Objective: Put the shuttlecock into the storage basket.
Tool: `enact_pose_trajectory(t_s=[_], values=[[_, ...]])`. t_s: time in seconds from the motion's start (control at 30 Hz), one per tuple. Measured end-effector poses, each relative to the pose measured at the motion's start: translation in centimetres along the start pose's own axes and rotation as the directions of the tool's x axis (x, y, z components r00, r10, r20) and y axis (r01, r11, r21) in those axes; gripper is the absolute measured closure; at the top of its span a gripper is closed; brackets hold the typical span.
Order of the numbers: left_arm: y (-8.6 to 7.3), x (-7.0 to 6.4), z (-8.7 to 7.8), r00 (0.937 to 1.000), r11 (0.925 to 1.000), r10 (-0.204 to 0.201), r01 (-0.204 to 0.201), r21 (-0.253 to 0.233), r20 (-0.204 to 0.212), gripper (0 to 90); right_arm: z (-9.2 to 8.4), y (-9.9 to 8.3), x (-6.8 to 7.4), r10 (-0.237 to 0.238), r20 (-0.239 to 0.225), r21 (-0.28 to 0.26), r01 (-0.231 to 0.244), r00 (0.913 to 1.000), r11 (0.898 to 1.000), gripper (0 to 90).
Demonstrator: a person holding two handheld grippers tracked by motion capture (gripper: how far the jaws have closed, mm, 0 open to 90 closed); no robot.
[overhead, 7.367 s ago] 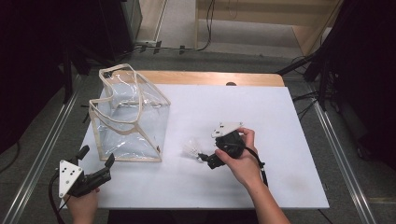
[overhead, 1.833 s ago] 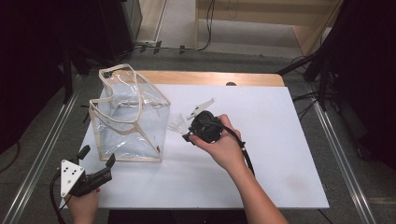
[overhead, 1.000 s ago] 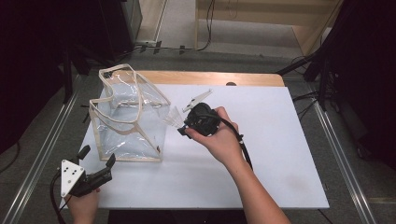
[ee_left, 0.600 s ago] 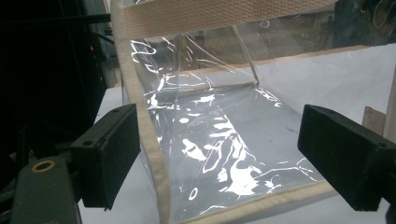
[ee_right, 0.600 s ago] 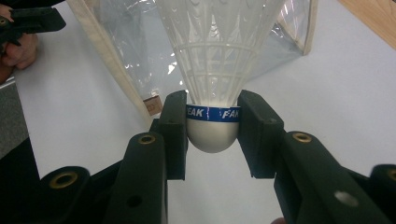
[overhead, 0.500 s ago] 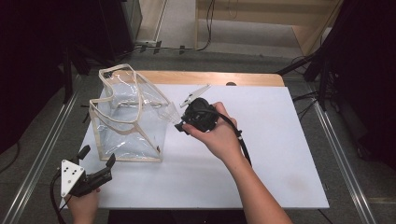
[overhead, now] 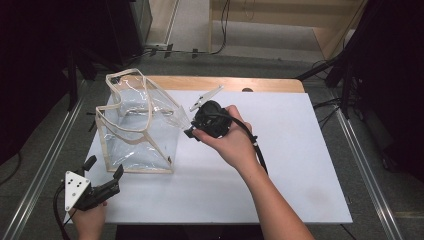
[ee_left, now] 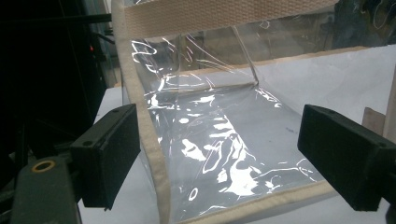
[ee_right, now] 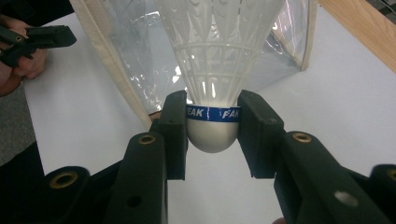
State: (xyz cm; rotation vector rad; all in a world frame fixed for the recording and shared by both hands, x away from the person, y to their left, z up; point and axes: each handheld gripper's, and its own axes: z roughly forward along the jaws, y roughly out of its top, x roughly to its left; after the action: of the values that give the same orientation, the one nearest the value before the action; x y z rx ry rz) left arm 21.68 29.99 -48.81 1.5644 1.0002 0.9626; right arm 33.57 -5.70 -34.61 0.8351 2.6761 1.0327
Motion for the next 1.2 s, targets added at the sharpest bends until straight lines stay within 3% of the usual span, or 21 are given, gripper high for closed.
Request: enact_pose_trajectory(t_s=[1.2], values=[[0.0, 0.0, 0.0, 1.0000, 1.0000, -0.004, 0.004, -0.001, -0.001, 13.7, -1.0, 2.9, 0.2, -0.029, -0.026, -0.032, 0.029, 0.9992, 0.999, 62.5]])
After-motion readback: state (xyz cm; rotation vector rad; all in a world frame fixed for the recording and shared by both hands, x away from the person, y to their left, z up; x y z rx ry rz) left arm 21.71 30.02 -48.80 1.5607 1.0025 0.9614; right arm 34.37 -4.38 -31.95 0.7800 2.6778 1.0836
